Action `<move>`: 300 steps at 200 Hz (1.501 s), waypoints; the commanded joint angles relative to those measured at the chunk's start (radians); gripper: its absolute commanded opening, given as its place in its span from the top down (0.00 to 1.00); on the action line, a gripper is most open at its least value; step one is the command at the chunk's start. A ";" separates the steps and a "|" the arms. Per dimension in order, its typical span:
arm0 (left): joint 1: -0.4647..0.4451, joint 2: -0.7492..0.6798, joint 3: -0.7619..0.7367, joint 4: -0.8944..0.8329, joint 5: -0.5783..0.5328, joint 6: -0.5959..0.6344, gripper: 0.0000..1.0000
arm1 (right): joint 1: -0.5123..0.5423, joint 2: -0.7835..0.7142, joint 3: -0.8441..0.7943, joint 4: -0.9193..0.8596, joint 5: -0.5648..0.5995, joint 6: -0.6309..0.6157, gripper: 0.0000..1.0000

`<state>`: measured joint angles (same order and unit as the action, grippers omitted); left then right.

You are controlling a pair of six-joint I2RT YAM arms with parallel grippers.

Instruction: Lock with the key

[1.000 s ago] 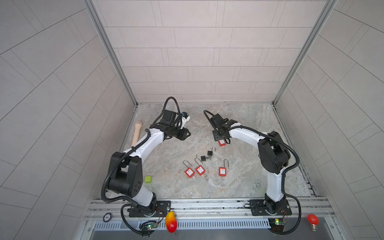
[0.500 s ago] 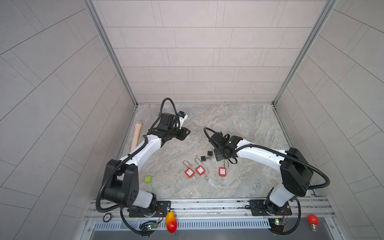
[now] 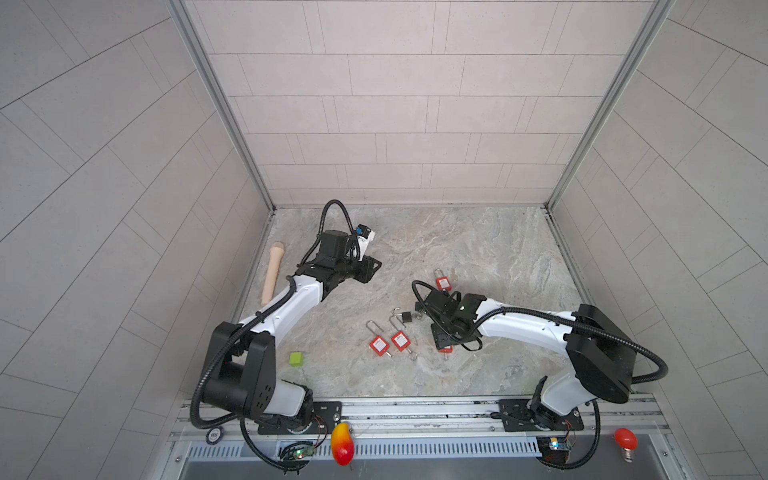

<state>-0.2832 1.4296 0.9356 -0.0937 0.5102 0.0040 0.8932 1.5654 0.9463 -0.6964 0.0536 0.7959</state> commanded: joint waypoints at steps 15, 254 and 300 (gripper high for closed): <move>-0.010 -0.026 -0.015 0.029 0.003 -0.005 0.61 | 0.010 0.015 -0.019 0.047 -0.017 0.039 0.30; -0.014 -0.033 -0.024 0.052 0.043 0.000 0.60 | 0.026 0.029 0.057 -0.094 0.114 -0.034 0.60; -0.019 -0.046 -0.026 0.060 0.100 0.009 0.60 | 0.016 -0.030 0.151 -0.117 0.262 -0.277 0.63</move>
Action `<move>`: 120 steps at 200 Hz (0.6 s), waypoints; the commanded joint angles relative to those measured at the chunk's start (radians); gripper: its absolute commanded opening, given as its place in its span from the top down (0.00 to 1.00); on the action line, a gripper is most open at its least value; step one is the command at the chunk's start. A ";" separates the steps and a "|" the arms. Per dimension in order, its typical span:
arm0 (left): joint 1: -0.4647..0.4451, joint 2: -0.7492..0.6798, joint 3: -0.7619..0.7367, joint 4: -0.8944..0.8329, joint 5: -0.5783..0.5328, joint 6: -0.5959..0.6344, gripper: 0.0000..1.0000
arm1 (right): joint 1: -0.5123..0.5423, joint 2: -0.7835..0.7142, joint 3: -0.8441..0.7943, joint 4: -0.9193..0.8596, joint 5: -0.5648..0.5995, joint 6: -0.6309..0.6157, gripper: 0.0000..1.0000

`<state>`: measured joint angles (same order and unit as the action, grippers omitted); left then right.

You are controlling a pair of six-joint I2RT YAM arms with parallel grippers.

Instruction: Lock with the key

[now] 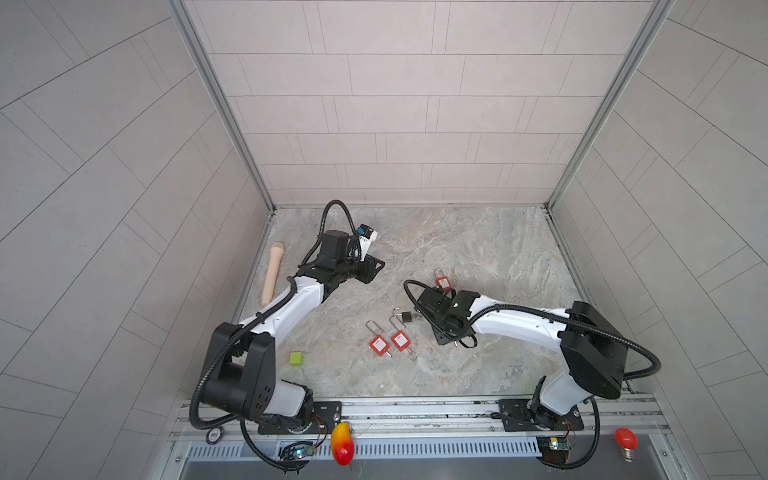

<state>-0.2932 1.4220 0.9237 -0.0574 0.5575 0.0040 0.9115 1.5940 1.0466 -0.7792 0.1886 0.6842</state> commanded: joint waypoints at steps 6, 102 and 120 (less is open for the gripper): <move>-0.011 -0.039 -0.014 0.027 0.071 0.011 0.60 | -0.010 -0.064 0.061 -0.029 0.130 -0.204 0.63; -0.066 -0.128 -0.212 0.373 0.356 0.169 0.60 | -0.170 -0.311 -0.004 0.147 -0.244 -0.770 0.67; -0.088 -0.146 -0.229 0.375 0.388 0.264 0.60 | -0.175 -0.331 -0.002 0.121 -0.297 -0.841 0.67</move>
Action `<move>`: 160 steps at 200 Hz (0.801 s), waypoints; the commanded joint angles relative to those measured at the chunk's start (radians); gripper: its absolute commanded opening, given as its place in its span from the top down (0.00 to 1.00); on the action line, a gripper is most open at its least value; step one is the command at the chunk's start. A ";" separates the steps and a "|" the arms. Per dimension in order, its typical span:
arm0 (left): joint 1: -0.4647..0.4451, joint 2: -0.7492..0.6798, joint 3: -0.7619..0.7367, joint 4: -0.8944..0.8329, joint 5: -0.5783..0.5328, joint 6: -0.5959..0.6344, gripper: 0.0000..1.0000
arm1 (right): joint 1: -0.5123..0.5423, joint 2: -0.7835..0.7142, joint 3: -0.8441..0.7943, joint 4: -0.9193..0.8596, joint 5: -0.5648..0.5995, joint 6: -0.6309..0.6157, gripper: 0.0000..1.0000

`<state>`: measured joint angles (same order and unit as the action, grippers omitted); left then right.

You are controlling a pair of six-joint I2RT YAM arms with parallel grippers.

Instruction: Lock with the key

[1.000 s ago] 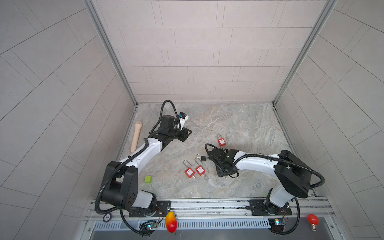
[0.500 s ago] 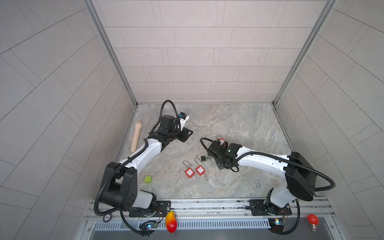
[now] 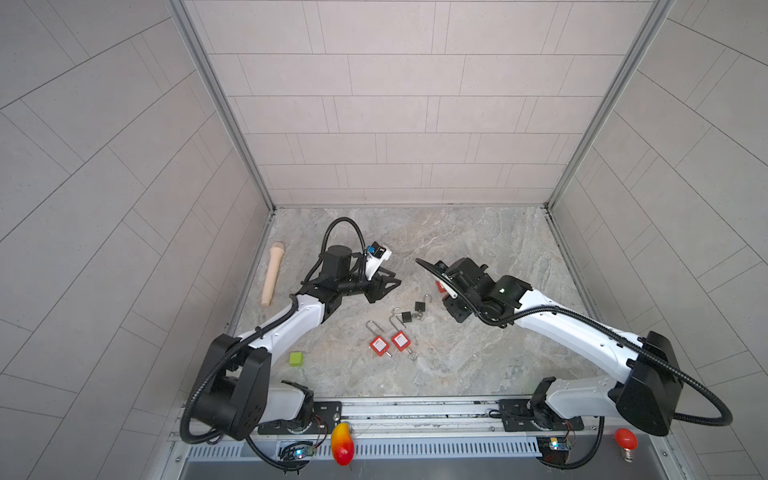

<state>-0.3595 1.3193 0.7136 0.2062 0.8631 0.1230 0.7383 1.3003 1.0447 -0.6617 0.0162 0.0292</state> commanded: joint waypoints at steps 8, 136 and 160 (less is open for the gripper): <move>-0.033 -0.048 -0.023 0.113 0.091 0.179 0.60 | -0.004 -0.043 0.000 -0.005 -0.152 -0.212 0.67; -0.112 -0.029 -0.018 0.057 0.125 0.297 0.60 | -0.009 -0.012 0.055 -0.030 -0.315 -0.369 0.68; -0.121 -0.025 -0.005 0.009 0.111 0.323 0.61 | -0.010 -0.012 0.058 -0.024 -0.342 -0.389 0.68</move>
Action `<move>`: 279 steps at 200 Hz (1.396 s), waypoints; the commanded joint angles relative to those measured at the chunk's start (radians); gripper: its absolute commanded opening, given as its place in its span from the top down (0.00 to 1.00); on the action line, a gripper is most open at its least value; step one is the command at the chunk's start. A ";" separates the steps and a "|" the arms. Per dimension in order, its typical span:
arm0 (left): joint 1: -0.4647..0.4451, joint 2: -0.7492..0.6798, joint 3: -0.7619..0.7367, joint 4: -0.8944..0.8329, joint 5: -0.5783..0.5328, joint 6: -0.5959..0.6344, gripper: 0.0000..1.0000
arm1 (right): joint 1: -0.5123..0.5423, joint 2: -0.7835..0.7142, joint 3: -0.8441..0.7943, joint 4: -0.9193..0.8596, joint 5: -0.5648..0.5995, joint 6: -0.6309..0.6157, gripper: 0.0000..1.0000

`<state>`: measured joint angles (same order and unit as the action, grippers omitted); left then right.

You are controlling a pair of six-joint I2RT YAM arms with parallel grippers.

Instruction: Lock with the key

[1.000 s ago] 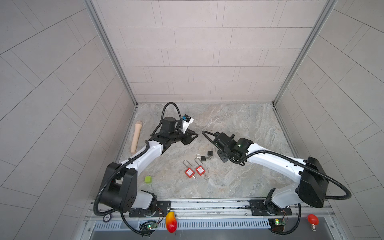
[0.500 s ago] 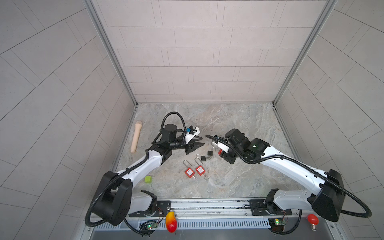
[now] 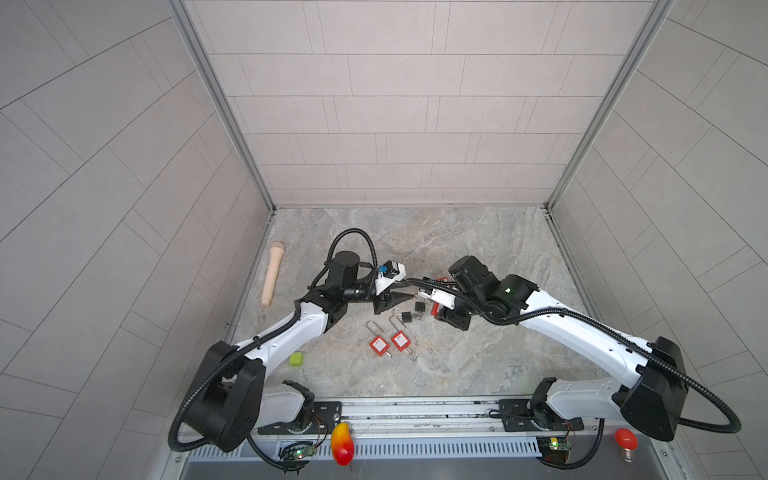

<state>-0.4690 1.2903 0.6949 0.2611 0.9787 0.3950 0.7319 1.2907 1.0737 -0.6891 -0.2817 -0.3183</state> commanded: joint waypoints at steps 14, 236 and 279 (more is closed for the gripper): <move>-0.014 0.008 0.015 -0.054 -0.001 0.054 0.61 | -0.003 -0.004 0.030 0.008 -0.047 -0.048 0.68; -0.034 0.044 0.046 -0.046 0.108 0.018 1.00 | -0.001 0.040 0.108 -0.029 -0.079 -0.141 0.49; -0.034 0.024 0.007 0.126 0.103 -0.086 1.00 | -0.008 0.016 0.138 -0.097 -0.094 -0.160 0.28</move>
<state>-0.4992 1.3308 0.7128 0.2413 1.0542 0.3660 0.7280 1.3296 1.1885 -0.7258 -0.3569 -0.4572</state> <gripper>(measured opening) 0.068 0.672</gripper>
